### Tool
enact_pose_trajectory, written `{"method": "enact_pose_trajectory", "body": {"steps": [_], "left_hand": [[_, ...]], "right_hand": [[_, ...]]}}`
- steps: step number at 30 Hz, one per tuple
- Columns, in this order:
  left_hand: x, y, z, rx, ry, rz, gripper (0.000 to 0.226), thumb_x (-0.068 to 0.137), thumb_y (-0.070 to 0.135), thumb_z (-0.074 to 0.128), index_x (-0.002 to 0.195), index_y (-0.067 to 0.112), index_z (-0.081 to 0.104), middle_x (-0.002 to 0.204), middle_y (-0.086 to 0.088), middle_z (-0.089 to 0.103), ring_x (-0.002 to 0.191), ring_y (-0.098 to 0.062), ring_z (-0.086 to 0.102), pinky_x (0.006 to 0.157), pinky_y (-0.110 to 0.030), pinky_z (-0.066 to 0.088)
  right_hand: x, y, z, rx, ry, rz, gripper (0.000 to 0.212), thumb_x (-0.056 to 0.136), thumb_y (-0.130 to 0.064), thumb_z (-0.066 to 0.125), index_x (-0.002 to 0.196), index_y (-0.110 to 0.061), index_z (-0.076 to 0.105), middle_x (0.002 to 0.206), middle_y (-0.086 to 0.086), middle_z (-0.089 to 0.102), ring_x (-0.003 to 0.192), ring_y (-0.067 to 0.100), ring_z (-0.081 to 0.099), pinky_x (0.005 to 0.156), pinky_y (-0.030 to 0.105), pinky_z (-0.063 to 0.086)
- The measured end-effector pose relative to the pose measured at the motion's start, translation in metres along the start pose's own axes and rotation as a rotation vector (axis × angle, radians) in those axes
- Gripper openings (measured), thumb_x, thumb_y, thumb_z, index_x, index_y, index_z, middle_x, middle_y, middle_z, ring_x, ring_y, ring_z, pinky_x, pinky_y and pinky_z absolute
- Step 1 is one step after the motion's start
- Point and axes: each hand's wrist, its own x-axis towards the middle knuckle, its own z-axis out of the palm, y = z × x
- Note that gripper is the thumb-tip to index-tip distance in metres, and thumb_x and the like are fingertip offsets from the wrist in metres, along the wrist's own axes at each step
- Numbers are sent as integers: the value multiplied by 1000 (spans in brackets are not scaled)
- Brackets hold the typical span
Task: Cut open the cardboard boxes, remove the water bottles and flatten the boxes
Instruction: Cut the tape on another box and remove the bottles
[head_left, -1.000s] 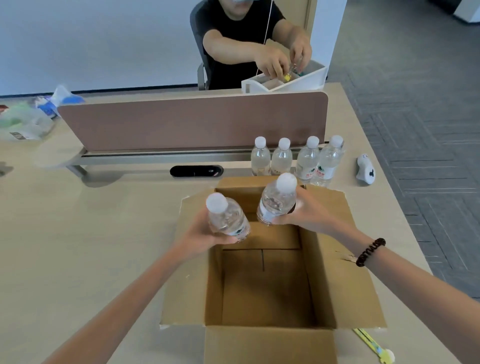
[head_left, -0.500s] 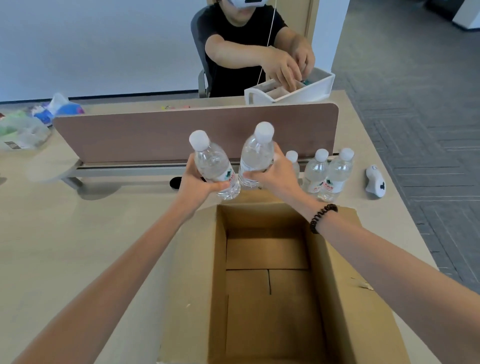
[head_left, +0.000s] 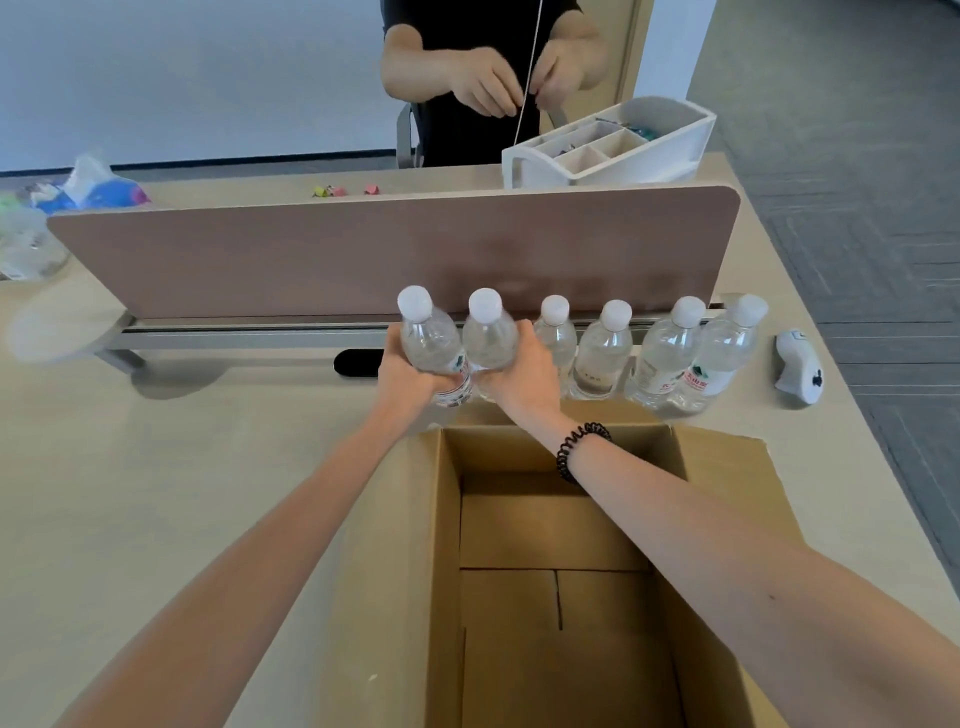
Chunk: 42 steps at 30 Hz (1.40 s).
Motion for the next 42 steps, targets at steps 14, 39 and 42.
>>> {"method": "enact_pose_trajectory", "body": {"steps": [14,39,42], "left_hand": [[36,-42,13,74,-30,-111,78,60,-7,85,121,17,43,111,-4,60,105,-21,60,96,-38,49],[47,-47,21,196,-133,-166,85,69,-4,83,131,16,28,124,-7,49,113,-19,51,98,-32,44],[44,-46,21,208,-149,-215,84,73,4,83,137,9,27,124,-6,49,114,-19,51,100,-33,44]], "right_hand": [[38,12,31,77,-114,256,68,76,-13,80,129,-8,37,115,13,61,110,32,59,79,38,50],[21,16,1,-591,-219,-7,32,98,-40,50,88,-10,57,81,5,57,77,25,59,63,33,41],[17,15,-2,-652,-192,-54,29,99,-36,48,82,-13,49,78,4,52,78,26,60,62,33,38]]}}
